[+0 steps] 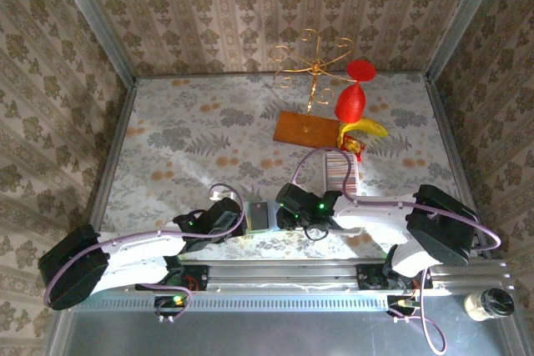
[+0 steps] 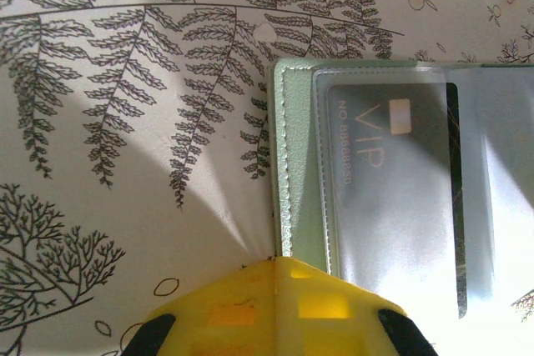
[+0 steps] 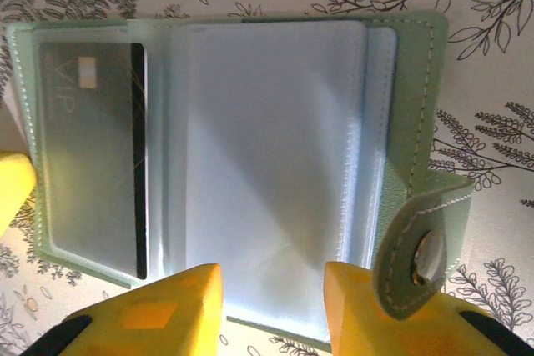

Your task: Put the credit cards into the card holder

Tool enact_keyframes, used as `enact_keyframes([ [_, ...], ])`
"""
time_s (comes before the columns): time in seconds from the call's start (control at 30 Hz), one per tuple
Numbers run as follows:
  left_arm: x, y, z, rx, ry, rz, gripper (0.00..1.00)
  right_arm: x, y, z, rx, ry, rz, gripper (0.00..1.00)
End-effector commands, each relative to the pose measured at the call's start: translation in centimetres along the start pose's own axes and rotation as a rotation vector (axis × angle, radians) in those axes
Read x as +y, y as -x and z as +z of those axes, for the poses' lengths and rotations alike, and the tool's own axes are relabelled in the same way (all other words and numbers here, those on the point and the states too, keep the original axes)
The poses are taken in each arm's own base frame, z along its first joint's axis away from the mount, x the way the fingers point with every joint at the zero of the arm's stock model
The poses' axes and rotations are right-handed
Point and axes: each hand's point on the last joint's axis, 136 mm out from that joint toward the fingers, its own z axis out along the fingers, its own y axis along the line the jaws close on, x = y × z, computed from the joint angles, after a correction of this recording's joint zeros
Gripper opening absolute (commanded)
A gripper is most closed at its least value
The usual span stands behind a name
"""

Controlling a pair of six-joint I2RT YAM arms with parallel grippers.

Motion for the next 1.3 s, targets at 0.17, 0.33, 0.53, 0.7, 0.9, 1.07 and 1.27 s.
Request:
enact_keyframes([
  [0.17,1.5,-0.9,0.3,0.02,0.043,-0.005,0.0,1.0,-0.3,0.7,0.032,0.011,0.018,0.39],
  [0.33,1.5,-1.0,0.4,0.023,0.043,-0.005,0.0,2.4,0.0,1.0,0.033,0.06,0.029,0.41],
  [0.53,1.4,-1.0,0.4,0.022,0.04,-0.002,0.0,3.4,0.3,1.3,0.032,0.096,0.035,0.4],
  [0.7,1.2,-0.9,0.3,0.018,0.031,-0.001,0.0,4.5,0.7,1.1,0.019,0.151,0.057,0.39],
  [0.9,1.0,-1.1,0.4,0.019,0.021,0.005,0.0,6.2,1.2,1.1,0.002,0.243,0.077,0.35],
  [1.07,1.0,-1.3,0.6,0.028,0.023,-0.002,0.0,6.7,1.1,1.5,0.012,0.265,0.087,0.35],
  [1.27,1.1,-1.3,0.5,0.017,0.016,-0.006,0.0,7.2,1.3,1.4,0.004,0.291,0.098,0.35],
])
